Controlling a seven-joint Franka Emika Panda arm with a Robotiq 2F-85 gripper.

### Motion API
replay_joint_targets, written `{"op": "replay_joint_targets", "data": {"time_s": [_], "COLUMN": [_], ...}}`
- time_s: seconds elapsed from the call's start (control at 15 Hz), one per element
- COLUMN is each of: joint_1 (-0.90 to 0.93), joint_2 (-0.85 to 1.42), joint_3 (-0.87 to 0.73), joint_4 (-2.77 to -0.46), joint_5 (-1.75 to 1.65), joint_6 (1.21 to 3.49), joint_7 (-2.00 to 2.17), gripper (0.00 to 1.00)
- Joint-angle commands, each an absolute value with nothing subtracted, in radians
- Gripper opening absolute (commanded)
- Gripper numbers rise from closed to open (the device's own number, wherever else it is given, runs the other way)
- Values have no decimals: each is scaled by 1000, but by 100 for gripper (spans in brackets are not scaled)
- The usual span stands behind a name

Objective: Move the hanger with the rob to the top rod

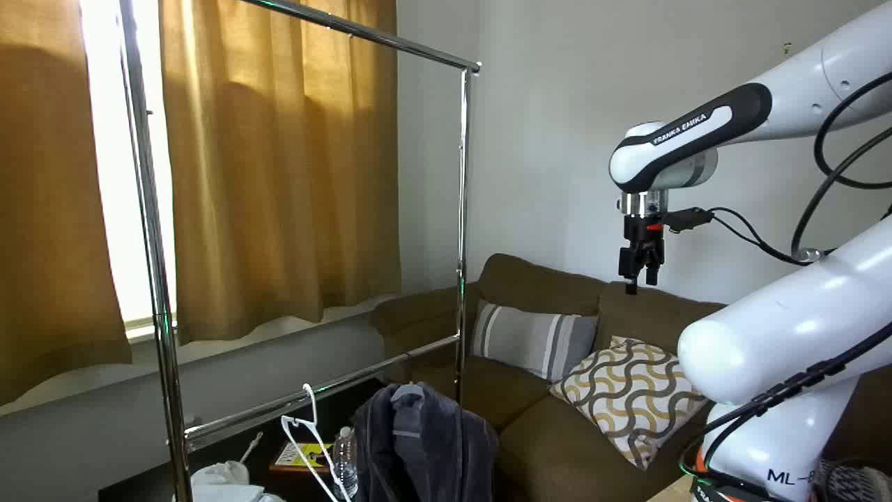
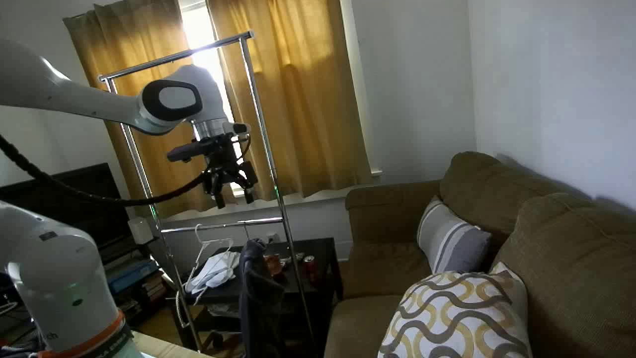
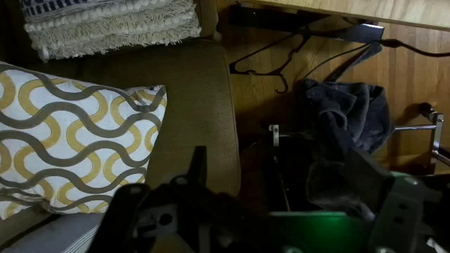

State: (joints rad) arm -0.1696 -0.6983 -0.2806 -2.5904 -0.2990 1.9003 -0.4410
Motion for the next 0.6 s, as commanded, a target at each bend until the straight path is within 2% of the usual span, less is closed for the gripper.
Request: {"op": "replay_joint_targets", "data": {"time_s": [0.0, 0.33, 0.53], "joint_1": [-165, -165, -90], "joint_2": [-699, -699, -590], "joint_3": [-283, -283, -301], "joint_4": [-2589, -2589, -2599], "joint_5": [-301, -301, -225], "joint_6": [1897, 1897, 1972], "joint_7": [-439, -439, -486], "gripper": [100, 100, 100]}}
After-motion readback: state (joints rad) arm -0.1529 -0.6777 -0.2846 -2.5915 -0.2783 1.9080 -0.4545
